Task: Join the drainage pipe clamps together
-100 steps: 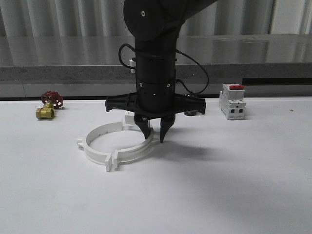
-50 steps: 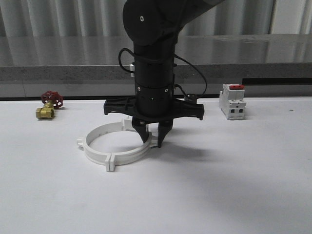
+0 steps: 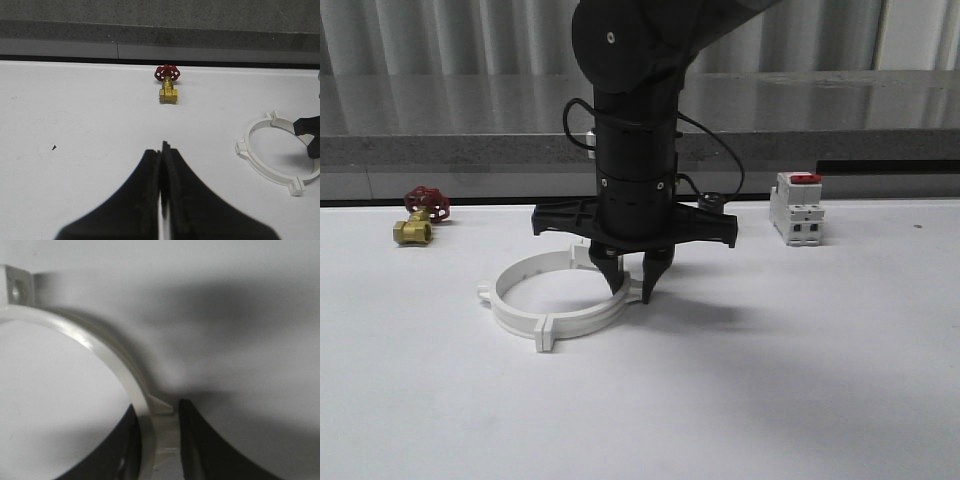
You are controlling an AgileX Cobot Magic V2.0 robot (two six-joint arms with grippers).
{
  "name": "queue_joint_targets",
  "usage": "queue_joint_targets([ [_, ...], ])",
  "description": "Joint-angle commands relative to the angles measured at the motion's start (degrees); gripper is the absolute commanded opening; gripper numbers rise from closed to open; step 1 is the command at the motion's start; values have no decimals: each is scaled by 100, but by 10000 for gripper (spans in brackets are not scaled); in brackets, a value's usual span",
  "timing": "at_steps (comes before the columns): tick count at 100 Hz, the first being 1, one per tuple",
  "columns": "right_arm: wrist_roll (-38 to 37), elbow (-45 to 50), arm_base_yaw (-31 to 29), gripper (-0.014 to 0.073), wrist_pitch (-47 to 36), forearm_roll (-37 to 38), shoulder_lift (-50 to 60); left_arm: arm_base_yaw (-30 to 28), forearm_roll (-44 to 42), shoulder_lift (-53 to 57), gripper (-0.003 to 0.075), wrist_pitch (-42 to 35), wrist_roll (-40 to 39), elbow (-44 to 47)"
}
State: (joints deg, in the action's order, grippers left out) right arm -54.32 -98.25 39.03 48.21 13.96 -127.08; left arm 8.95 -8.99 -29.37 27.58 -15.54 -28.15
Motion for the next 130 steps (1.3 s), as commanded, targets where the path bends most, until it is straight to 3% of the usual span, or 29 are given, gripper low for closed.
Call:
queue_joint_targets([
  [1,23,-183,7,220,-165,45,352,2,-32,-5,-20,-471,-40,-141],
  [22,23,-183,7,379,-274,40,352,2,-32,-5,-20,-471,-40,-141],
  [54,94,-283,-10,386,-216,110,539,2,-32,-5,-20,-471,-40,-141],
  [80,1449,-286,-261,386,-188,96,1242,2,-32,-5,-20,-471,-40,-141],
  [105,2720,-218,-990,386,215,-29,2146,2,-32,-5,-20,-471,-40,-141],
  [130,3961,1052,-2061,386,137,-697,3518,2,-32,-5,-20,-471,-40,-141],
])
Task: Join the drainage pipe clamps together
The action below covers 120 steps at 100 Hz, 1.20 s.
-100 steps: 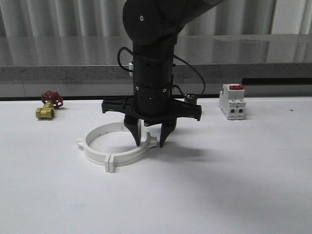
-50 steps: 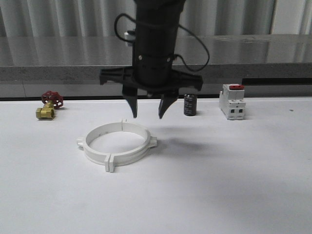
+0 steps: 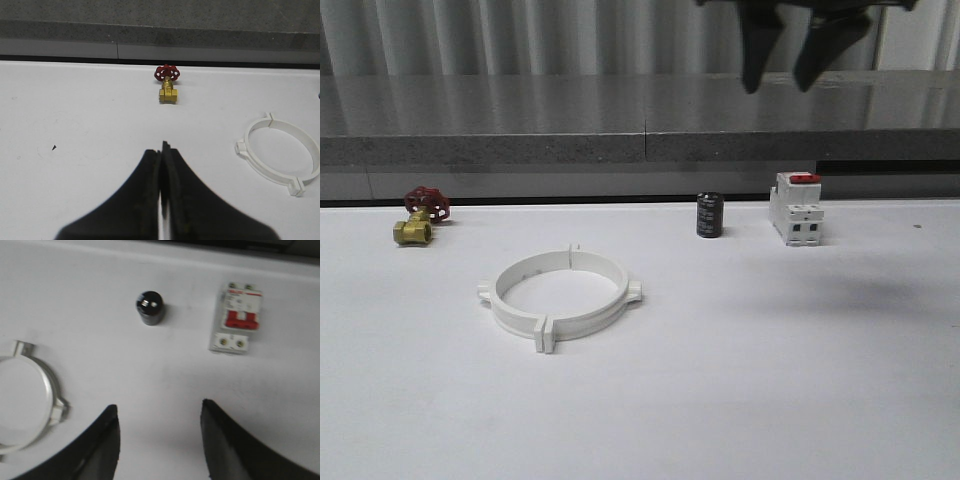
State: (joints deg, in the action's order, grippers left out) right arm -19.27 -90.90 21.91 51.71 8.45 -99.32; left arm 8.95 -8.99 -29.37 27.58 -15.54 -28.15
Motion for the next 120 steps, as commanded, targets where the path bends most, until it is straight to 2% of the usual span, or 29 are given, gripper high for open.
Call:
queue_joint_targets([
  [1,481,367,-382,386,-221,-158,835,2,-32,-5,-20,-471,-40,-141],
  [37,901,2813,-1950,386,-343,-235,3500,2,-32,-5,-20,-471,-40,-141],
  [64,913,4172,-2097,377,-283,-381,5547,2,-32,-5,-20,-471,-40,-141],
  [71,993,4447,-2097,335,-240,-460,5990,2,-32,-5,-20,-471,-40,-141],
  [78,1055,4684,-2097,253,-151,-514,6345,2,-32,-5,-20,-471,-40,-141],
  [100,1060,5188,-2097,-62,-21,-511,6873,2,-32,-5,-20,-471,-40,-141],
  [120,1060,5193,-2097,-62,-119,-511,6867,2,-32,-17,-20,-471,-40,-141],
])
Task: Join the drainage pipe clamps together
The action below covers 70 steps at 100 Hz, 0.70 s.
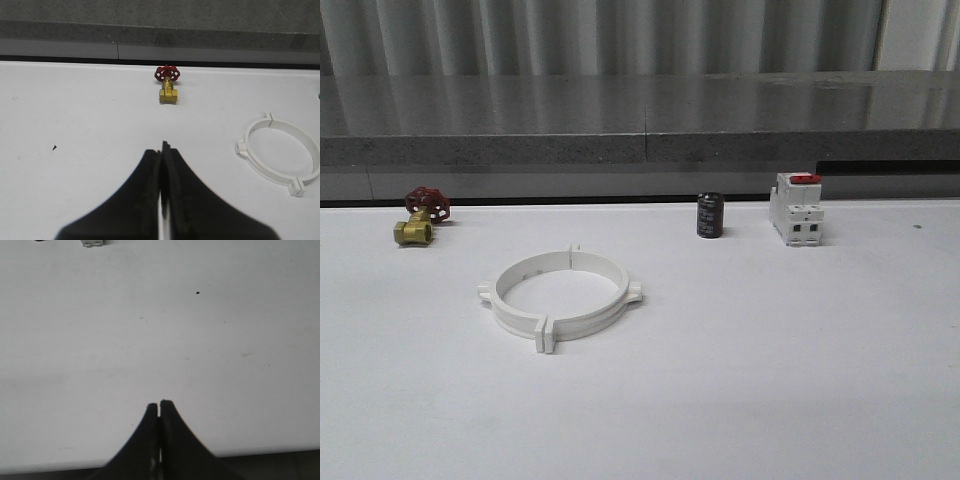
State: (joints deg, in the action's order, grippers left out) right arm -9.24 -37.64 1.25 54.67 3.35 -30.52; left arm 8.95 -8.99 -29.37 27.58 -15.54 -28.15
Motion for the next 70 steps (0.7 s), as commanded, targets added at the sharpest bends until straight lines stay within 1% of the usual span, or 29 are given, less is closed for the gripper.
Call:
queue_joint_targets([
  [1,58,-132,-31,-62,-415,-2,-12,2,-32,-17,-20,-471,-40,-141],
  [19,58,-132,-31,-65,-273,-2,-12,2,-32,-17,-20,-471,-40,-141],
  [70,58,-132,-31,-67,-275,-2,-12,2,-32,-17,-20,-471,-40,-141],
])
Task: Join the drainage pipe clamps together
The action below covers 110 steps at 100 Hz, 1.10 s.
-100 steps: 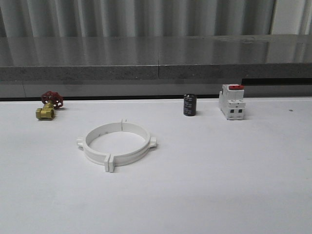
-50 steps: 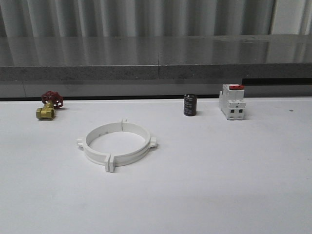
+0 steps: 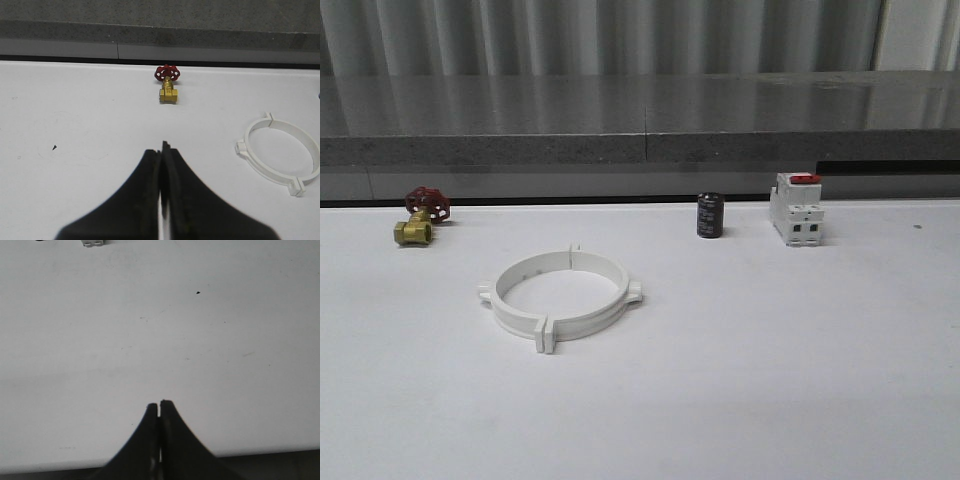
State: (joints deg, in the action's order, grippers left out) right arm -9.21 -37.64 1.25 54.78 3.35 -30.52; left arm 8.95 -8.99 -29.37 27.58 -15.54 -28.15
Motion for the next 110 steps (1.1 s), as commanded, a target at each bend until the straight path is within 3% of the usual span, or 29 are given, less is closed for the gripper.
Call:
queue_joint_targets([
  [1,54,-132,-31,-67,-292,-2,-12,2,-32,-17,-20,-471,-40,-141],
  [9,54,-105,-31,-67,-508,-4,75,2,-32,-17,-20,-471,-40,-141],
  [21,54,329,-31,-67,-1677,-24,577,2,-32,-17,-20,-471,-40,-141],
  [36,54,1396,-31,-67,-3361,-110,1489,2,-32,-17,-20,-471,-40,-141],
  [50,54,2322,-31,-67,-4230,-206,2281,2,-32,-17,-20,-471,-40,-141],
  [71,54,3282,-31,-67,-4623,-227,3244,2,-32,-17,-20,-471,-40,-141],
  [89,65,3824,-31,-67,-5193,-235,3202,2,-32,-17,-20,-471,-40,-141],
  [110,70,3814,-31,-67,-5076,-235,3202,2,-32,-17,-20,-471,-40,-141],
])
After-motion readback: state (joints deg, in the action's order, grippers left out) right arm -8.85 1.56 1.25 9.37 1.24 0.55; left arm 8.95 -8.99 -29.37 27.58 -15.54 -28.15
